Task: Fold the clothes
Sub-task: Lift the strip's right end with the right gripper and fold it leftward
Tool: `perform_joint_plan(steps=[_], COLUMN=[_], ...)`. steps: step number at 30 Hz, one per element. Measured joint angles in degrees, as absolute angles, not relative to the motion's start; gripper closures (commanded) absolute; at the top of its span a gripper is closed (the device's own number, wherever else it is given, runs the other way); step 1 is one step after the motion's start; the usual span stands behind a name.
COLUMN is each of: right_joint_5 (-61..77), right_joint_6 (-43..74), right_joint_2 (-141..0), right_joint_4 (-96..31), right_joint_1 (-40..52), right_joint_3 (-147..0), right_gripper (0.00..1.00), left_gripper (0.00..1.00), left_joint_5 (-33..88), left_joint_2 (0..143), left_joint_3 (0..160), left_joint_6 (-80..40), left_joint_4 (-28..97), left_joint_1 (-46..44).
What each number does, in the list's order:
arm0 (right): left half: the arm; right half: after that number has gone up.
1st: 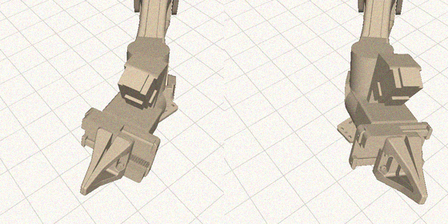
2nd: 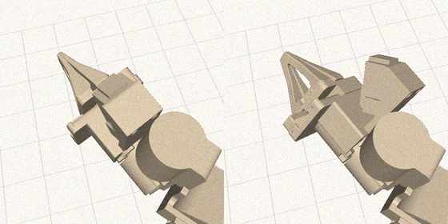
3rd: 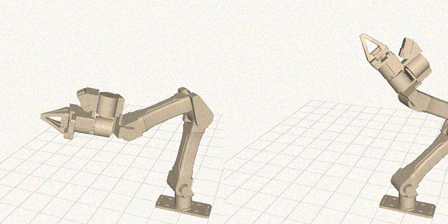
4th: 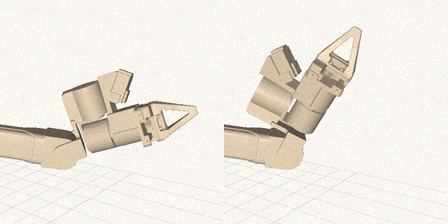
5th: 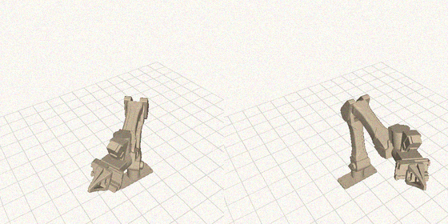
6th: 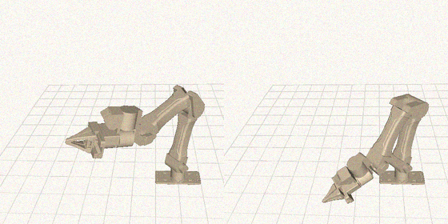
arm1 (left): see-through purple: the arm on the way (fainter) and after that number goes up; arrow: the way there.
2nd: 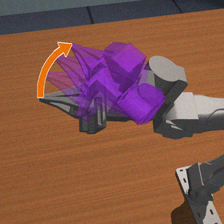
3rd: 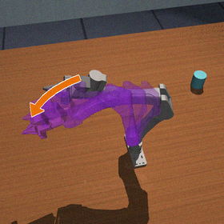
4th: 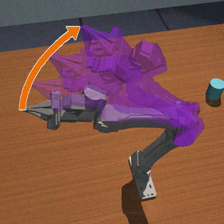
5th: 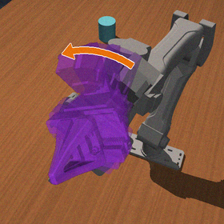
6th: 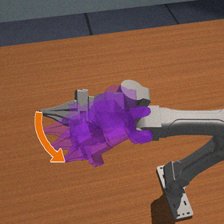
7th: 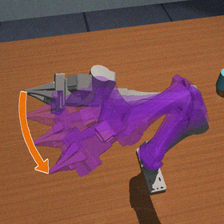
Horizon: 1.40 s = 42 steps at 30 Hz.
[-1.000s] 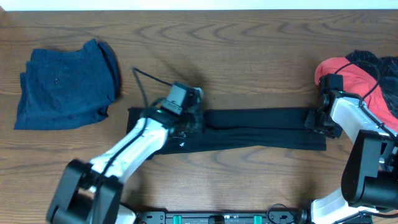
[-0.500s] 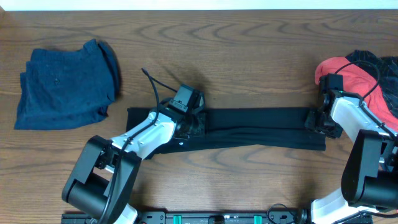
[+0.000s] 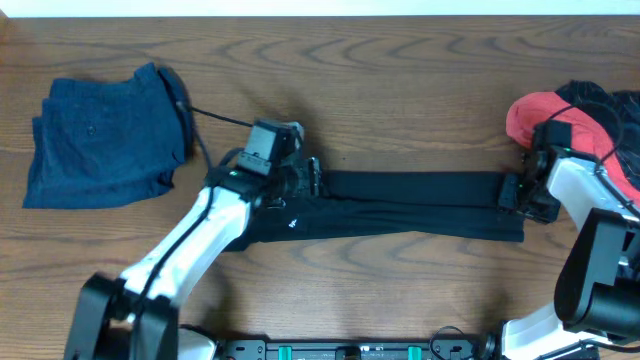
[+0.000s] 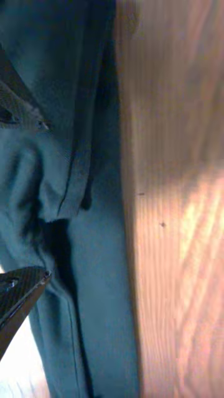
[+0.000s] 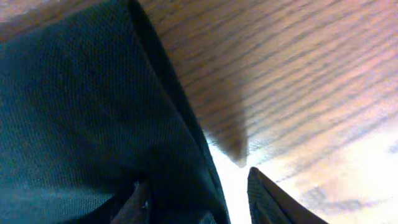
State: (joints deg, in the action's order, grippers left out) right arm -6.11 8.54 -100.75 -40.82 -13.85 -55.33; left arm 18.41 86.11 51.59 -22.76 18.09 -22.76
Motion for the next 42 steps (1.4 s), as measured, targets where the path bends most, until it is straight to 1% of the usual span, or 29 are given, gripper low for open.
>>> perform_joint_plan(steps=[7,9,10,12,13,14,15,16,19,23,28,33,42], right_joint_5=[1.50,1.76,1.80,2.39,2.68,3.18,3.68,4.60,5.98,6.68,6.83,5.56,2.98], right_joint_6=[5.67,5.32,5.26,4.69,4.71,4.51,4.40,4.23,4.49,5.28,7.38,7.46,7.05], right_joint_2=[-100.82,-100.62,-100.55,-100.38,-100.33,-100.31,-100.31,-100.31,-100.31,-100.57,-101.21,-100.90,-98.17], right_joint_4=[-40.71,-40.60,-40.47,-40.21,-40.12,-39.94,-39.83,-39.62,-39.46,-40.34,-43.00,-46.72,-55.00], right_joint_1=[-14.59,-14.59,-14.59,-14.57,-14.55,-14.57,-14.55,-14.57,-14.68,-15.40,-18.48,-20.91,-20.60], right_joint_3=[-54.83,-54.50,-54.28,-53.98,-53.91,-53.87,-53.87,-53.87,-53.91,-54.59,-56.45,-60.62,-67.05], right_gripper=[0.51,0.55,0.58,0.69,0.75,0.85,0.91,0.96,0.98,0.98,0.99,0.99,0.99], left_gripper=[0.29,0.29,0.29,0.29,0.29,0.29,0.29,0.29,0.29,0.29,0.29,0.29,0.29], left_joint_5=[14.63,14.13,13.93,13.50,13.43,13.30,13.28,13.28,13.23,13.10,13.10,13.10,13.10], left_joint_2=[83.15,83.15,83.15,83.15,83.15,83.15,83.15,83.15,83.15,83.15,83.15,83.15,83.15], left_joint_3=[51.68,51.68,51.68,51.68,51.68,51.68,51.68,51.68,51.68,51.68,51.68,51.68,51.68], left_joint_6=[-21.78,-21.52,-21.34,-21.10,-20.97,-20.95,-20.95,-20.95,-20.95,-20.93,-20.93,-20.93,-20.93], left_joint_4=[25.23,26.37,26.65,26.85,26.85,26.85,26.85,26.85,26.87,26.92,26.98,26.98,26.98], left_joint_1=[-22.81,-22.81,-22.81,-22.81,-22.81,-22.81,-22.81,-22.81,-22.81,-22.81,-22.81,-22.81,-22.81])
